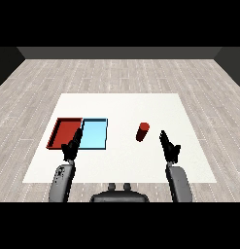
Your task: Pick the red can and put it in the red box
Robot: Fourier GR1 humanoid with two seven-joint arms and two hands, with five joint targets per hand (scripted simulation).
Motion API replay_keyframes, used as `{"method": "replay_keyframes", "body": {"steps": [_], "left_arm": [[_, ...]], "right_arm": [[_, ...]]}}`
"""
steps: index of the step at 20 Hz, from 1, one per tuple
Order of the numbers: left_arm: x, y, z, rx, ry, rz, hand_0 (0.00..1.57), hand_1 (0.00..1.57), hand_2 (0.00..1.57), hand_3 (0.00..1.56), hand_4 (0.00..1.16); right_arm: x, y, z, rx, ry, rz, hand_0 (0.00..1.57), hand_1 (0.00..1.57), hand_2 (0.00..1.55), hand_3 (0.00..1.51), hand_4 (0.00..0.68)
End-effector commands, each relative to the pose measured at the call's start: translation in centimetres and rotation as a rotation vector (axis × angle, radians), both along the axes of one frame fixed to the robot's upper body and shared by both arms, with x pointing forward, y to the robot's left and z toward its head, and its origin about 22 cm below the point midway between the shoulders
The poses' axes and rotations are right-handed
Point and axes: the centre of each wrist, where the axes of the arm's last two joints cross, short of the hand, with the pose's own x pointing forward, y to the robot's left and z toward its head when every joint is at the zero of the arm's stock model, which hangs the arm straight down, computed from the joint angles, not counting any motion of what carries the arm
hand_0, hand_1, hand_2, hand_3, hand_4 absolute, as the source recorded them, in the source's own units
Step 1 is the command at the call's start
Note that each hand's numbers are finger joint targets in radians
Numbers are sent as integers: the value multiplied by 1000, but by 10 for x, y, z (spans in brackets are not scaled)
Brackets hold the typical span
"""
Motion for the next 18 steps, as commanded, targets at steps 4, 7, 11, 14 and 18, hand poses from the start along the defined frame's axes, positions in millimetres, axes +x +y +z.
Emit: {"method": "replay_keyframes", "body": {"steps": [4, 7, 11, 14, 18], "left_arm": [[-2, 5, 0, 8, -18, 35, 0, 0, 0, 0, 0], [14, -2, 37, -63, -361, 46, 0, 0, 0, 0, 0], [0, -6, 11, -65, -402, 24, 0, 0, 0, 0, 0], [0, 13, 0, -89, -409, 39, 0, 0, 0, 0, 0], [-15, 4, 11, -90, -421, 23, 0, 0, 0, 0, 0]], "right_arm": [[36, -32, 8, -10, -33, 0, 0, 0, 0, 0, 0], [47, -15, 29, 120, -270, 89, 0, 0, 0, 0, 0], [53, -32, 3, 144, -314, 103, 0, 0, 0, 0, 0], [47, -38, 10, 152, -316, 122, 0, 0, 0, 0, 0], [56, -55, 4, 120, -337, 128, 0, 0, 0, 0, 0]]}}
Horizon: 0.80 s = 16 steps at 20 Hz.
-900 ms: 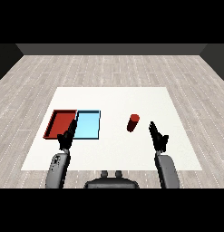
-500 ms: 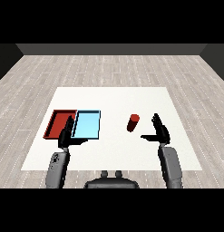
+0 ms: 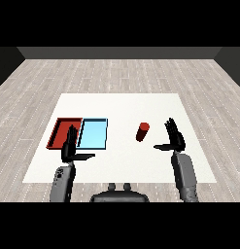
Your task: Pick the red can and put it in the red box
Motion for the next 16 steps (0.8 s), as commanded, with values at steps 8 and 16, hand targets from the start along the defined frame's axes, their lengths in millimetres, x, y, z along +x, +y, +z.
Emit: {"method": "replay_keyframes", "body": {"steps": [8, 16], "left_arm": [[-3, 11, -14, 4, -32, 4, 0, 0, 0, 0, 0], [-7, 7, 6, 14, -14, -9, 0, 0, 0, 0, 0]], "right_arm": [[14, -7, -13, 28, -21, -4, 0, 0, 0, 0, 0], [31, -6, -18, 39, 4, -1, 0, 0, 0, 0, 0]]}}
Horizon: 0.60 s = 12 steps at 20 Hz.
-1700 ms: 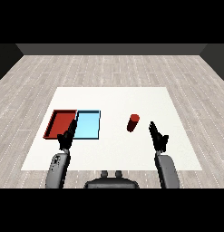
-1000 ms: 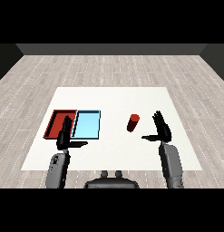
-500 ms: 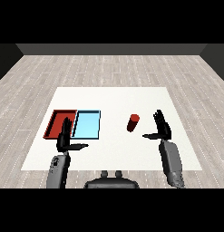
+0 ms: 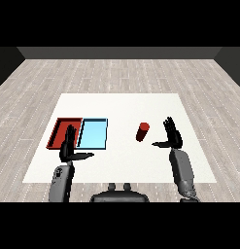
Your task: Pick the red can and put it in the red box
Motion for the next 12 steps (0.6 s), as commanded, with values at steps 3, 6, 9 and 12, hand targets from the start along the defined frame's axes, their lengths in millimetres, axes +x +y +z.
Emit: {"method": "replay_keyframes", "body": {"steps": [3, 6, 9, 12], "left_arm": [[6, -22, 1, -9, 5, 12, 0, 0, 0, 0, 0], [-1, 2, 5, -17, 0, 9, 0, 0, 0, 0, 0], [2, 7, 4, -33, 0, 3, 0, 0, 0, 0, 0], [-14, -16, -2, -44, 14, 14, 0, 0, 0, 0, 0]], "right_arm": [[0, 11, -6, 4, 10, 9, 0, 0, 0, 0, 0], [15, 5, -8, 33, 25, 6, 0, 0, 0, 0, 0], [27, 29, -11, 63, 34, 38, 0, 0, 0, 0, 0], [38, 48, -20, 65, 59, 14, 0, 0, 0, 0, 0]]}}
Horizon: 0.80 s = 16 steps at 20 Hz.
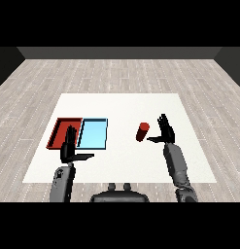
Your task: Pick the red can and put it in the red box
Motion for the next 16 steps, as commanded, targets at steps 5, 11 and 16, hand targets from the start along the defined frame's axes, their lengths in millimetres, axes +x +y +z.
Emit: {"method": "replay_keyframes", "body": {"steps": [5, 11, 16], "left_arm": [[-4, 10, -10, -11, -12, -8, 0, 0, 0, 0, 0], [-9, -4, 9, -19, -18, -19, 0, 0, 0, 0, 0], [-5, 5, 17, -19, -16, 0, 0, 0, 0, 0, 0]], "right_arm": [[8, 23, -27, 44, 46, 18, 0, 0, 0, 0, 0], [8, 33, -34, 80, 57, 29, 0, 0, 0, 0, 0], [17, 26, -35, 92, 60, 29, 0, 0, 0, 0, 0]]}}
